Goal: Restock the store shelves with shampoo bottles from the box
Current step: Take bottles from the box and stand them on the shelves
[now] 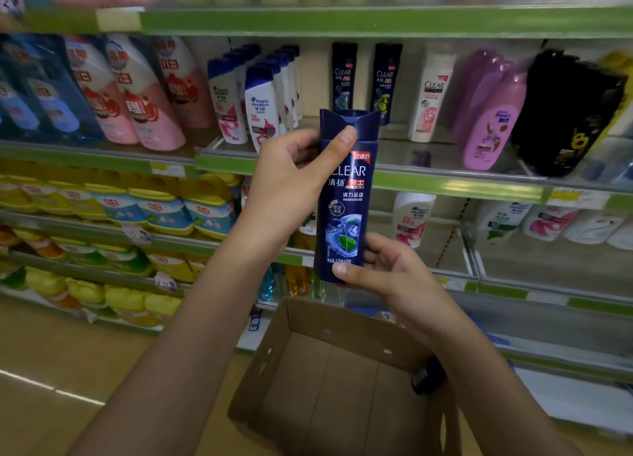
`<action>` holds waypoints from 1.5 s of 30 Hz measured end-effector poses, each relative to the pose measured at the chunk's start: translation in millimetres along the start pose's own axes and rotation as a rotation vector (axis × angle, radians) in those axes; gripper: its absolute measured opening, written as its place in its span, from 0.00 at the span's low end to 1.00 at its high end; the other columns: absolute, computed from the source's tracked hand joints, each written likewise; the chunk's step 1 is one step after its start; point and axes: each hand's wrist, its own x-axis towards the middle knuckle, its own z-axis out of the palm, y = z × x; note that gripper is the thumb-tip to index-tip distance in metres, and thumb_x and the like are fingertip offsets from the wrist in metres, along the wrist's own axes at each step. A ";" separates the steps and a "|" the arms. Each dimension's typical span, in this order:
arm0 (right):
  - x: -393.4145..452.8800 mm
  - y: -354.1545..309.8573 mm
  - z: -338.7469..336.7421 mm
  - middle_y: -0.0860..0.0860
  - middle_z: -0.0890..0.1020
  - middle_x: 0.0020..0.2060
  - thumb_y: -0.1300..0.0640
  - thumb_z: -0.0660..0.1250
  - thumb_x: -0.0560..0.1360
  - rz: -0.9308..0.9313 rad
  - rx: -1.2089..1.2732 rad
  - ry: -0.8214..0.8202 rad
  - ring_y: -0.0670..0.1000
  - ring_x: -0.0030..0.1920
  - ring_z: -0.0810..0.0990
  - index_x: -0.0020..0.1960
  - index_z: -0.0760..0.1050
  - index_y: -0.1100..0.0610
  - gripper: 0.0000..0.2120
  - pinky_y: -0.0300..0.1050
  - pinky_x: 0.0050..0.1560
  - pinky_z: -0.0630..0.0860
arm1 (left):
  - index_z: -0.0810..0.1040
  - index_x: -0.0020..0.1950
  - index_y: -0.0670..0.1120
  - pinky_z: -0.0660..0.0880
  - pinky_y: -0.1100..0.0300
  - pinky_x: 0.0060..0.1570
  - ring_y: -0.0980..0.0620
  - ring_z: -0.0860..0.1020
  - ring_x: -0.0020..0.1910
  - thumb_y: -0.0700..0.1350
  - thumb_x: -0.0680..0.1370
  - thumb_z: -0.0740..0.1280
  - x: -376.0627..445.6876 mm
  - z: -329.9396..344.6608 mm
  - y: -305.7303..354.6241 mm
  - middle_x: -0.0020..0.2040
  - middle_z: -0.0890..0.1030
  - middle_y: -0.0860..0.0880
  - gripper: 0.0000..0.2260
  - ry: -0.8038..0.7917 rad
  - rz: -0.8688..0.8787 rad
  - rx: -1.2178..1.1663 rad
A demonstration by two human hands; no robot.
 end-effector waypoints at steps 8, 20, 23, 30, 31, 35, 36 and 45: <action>92.2 0.1 -4.4 0.48 0.84 0.56 0.54 0.74 0.65 -0.070 -0.130 0.093 0.48 0.58 0.81 0.60 0.77 0.50 0.23 0.45 0.60 0.77 | 0.80 0.51 0.50 0.79 0.64 0.47 0.58 0.82 0.46 0.46 0.78 0.65 75.2 -22.1 -33.2 0.45 0.85 0.52 0.05 -0.011 0.114 0.034; 249.9 -17.8 -40.7 0.52 0.83 0.54 0.62 0.77 0.67 -0.132 -0.458 0.293 0.49 0.55 0.82 0.61 0.75 0.59 0.24 0.45 0.60 0.77 | 0.79 0.52 0.42 0.78 0.56 0.47 0.54 0.82 0.45 0.46 0.79 0.65 223.9 -32.5 -90.0 0.45 0.84 0.47 0.09 -0.007 0.229 0.105; 272.2 -17.7 -53.3 0.51 0.83 0.54 0.62 0.77 0.67 -0.114 -0.543 0.286 0.48 0.54 0.82 0.60 0.75 0.57 0.24 0.44 0.59 0.77 | 0.79 0.52 0.43 0.78 0.55 0.48 0.53 0.82 0.45 0.46 0.78 0.66 245.4 -26.5 -104.5 0.46 0.84 0.48 0.08 -0.014 0.214 0.116; 307.2 -13.9 -72.3 0.51 0.83 0.53 0.63 0.79 0.65 -0.039 -0.669 0.282 0.49 0.52 0.82 0.61 0.76 0.59 0.26 0.44 0.56 0.77 | 0.78 0.54 0.46 0.78 0.49 0.53 0.50 0.81 0.49 0.48 0.76 0.65 272.4 -14.7 -132.0 0.49 0.83 0.47 0.10 -0.010 0.172 0.116; 310.5 -14.6 -74.5 0.51 0.83 0.52 0.62 0.79 0.65 -0.029 -0.686 0.285 0.49 0.52 0.81 0.60 0.76 0.58 0.25 0.42 0.53 0.77 | 0.78 0.55 0.45 0.78 0.49 0.53 0.50 0.81 0.49 0.47 0.77 0.65 274.6 -14.0 -134.1 0.49 0.83 0.47 0.09 -0.007 0.172 0.097; 322.3 -13.5 -83.1 0.51 0.83 0.54 0.61 0.79 0.65 -0.008 -0.714 0.311 0.50 0.54 0.81 0.61 0.76 0.56 0.26 0.46 0.57 0.77 | 0.77 0.56 0.45 0.78 0.50 0.54 0.50 0.81 0.50 0.45 0.79 0.64 285.2 -11.4 -144.1 0.50 0.83 0.47 0.07 0.032 0.140 0.058; 324.4 -12.7 -85.3 0.52 0.83 0.55 0.61 0.79 0.65 -0.012 -0.703 0.314 0.51 0.55 0.81 0.61 0.76 0.57 0.26 0.47 0.60 0.76 | 0.76 0.55 0.46 0.78 0.50 0.54 0.50 0.81 0.49 0.45 0.79 0.64 287.9 -10.2 -146.5 0.50 0.82 0.48 0.06 0.033 0.134 0.050; 345.9 -10.8 -103.3 0.53 0.83 0.57 0.61 0.79 0.66 -0.058 -0.748 0.368 0.50 0.57 0.80 0.63 0.77 0.57 0.27 0.46 0.61 0.75 | 0.75 0.58 0.44 0.74 0.71 0.40 0.66 0.79 0.40 0.45 0.81 0.62 321.8 2.0 -157.9 0.45 0.80 0.56 0.09 -0.005 0.112 0.128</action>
